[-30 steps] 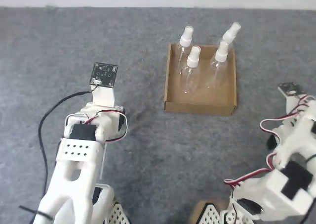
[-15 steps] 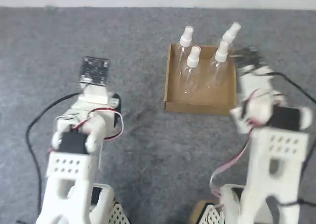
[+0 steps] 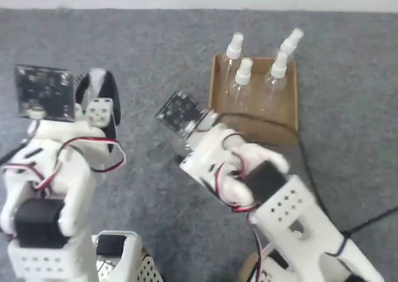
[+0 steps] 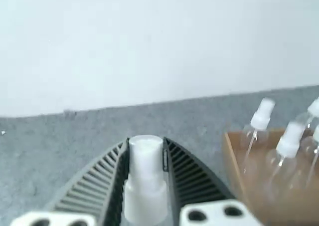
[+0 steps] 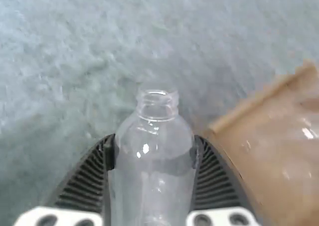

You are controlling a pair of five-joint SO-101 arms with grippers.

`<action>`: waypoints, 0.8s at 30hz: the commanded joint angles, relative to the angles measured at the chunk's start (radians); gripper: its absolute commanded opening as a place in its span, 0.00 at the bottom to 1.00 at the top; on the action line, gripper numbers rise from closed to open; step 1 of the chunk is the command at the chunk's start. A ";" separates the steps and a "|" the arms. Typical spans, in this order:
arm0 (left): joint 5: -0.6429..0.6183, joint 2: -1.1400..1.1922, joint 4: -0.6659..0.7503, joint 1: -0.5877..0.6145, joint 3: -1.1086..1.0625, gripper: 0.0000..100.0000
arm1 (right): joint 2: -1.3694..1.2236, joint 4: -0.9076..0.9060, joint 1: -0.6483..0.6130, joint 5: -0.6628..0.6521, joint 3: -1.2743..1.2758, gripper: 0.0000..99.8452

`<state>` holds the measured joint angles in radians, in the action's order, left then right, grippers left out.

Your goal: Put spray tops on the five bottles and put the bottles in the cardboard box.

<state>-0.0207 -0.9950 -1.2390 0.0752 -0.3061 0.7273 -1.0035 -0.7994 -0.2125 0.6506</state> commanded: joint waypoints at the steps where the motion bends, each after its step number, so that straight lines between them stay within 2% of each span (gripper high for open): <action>1: -0.074 0.014 -0.008 0.005 0.108 0.01 | -0.004 0.280 -0.024 0.012 0.120 0.01; 5: -0.140 0.015 0.011 -0.002 0.116 0.01 | -0.004 0.421 -0.028 0.012 0.252 0.01; 11: -0.256 0.023 0.083 -0.002 0.114 0.01 | -0.002 0.455 -0.162 0.012 0.342 0.01; 14: -0.259 0.015 0.141 -0.002 0.059 0.01 | -0.002 0.519 -0.202 0.021 0.364 0.01; 19: -0.259 0.015 0.273 -0.002 -0.094 0.01 | 0.016 0.789 -0.206 0.020 0.520 0.01; 24: -0.262 0.014 0.301 -0.003 -0.145 0.01 | 0.094 0.829 -0.203 0.026 0.592 0.01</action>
<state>-0.2662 -0.9828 -0.9705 0.0736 -0.4488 0.7365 -0.2163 -0.9973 -0.2033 1.2413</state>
